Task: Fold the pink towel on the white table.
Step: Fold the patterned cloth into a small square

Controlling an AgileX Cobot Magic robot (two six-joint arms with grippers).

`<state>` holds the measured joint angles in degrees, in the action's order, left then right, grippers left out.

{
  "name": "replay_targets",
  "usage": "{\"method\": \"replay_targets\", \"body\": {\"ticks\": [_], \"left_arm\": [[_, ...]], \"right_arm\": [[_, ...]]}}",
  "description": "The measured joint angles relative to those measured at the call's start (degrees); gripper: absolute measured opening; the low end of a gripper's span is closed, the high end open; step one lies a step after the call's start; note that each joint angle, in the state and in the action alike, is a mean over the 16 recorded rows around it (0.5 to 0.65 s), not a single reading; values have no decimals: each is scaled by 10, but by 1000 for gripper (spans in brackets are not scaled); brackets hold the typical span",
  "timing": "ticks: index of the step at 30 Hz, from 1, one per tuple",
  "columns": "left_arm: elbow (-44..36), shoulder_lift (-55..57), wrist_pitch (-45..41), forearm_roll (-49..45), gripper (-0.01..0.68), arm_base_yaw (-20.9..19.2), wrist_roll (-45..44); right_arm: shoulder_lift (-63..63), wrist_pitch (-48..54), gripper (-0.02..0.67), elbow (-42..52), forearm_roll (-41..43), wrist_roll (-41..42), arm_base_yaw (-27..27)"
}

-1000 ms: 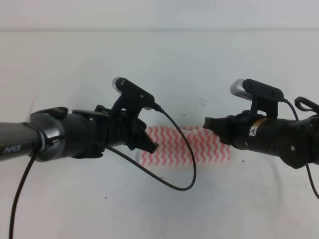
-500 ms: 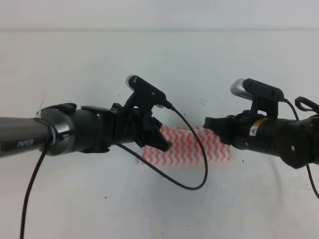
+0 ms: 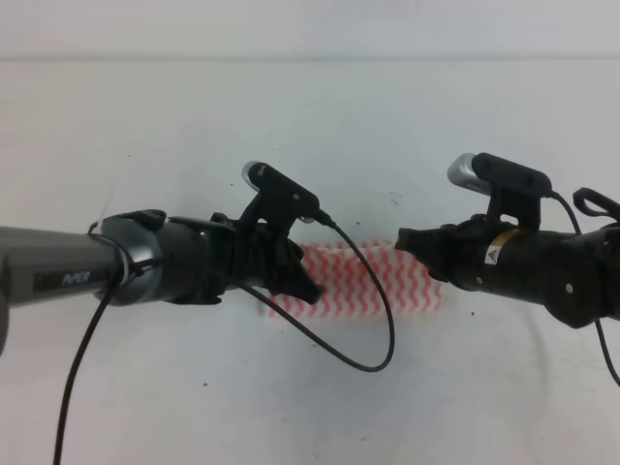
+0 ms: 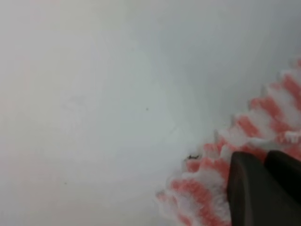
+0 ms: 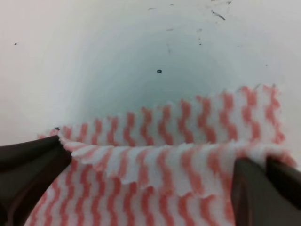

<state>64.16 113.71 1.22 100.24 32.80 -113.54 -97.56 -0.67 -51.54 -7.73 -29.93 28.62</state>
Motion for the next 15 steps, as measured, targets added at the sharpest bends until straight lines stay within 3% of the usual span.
{"method": "replay_targets", "body": {"ticks": [15], "left_arm": [[1,-3,-16,0,43,0,-3]], "right_arm": [[0,-2,-16,0,1,1,0]]}}
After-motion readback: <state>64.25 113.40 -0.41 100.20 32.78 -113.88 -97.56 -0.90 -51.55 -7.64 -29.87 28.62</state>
